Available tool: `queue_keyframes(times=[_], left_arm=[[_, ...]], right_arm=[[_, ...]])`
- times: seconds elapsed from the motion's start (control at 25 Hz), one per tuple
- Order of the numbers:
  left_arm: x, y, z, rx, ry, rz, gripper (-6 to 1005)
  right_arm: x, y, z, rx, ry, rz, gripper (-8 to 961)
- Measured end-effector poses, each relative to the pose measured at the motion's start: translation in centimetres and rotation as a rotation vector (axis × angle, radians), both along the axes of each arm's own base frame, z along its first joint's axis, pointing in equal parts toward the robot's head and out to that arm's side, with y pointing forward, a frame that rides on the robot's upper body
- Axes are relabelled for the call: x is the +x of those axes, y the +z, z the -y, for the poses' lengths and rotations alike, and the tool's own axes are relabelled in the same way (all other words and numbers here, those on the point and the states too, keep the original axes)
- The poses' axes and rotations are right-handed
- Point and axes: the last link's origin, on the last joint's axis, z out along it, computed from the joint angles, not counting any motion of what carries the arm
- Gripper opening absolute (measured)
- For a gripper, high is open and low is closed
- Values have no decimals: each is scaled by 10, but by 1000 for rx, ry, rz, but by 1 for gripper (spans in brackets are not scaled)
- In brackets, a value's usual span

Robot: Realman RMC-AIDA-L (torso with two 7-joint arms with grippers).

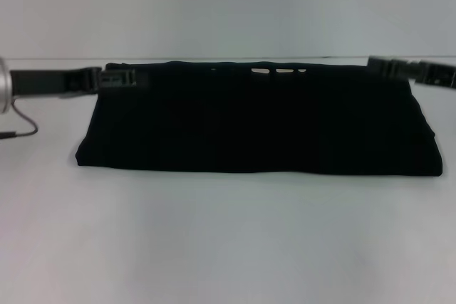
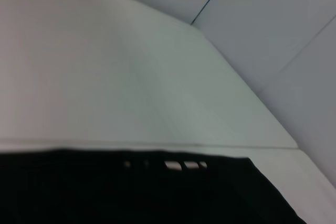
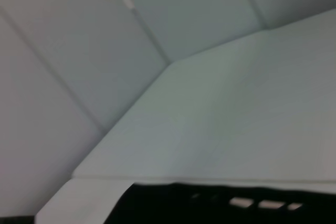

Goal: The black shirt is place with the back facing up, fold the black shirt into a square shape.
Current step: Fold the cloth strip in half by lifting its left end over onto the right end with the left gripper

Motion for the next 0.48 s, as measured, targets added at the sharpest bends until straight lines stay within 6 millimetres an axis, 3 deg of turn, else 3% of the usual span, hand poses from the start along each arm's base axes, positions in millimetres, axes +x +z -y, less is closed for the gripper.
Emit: queue_keyframes(times=[0.2,0.48], left_arm=[[-16,0,15,-45,94,36,939],[-36,-4,25,-98,341,112,939]], right_arm=[[0,-12,11,-38,52,14,907],[-1,-4,6,-14,62,28,906]])
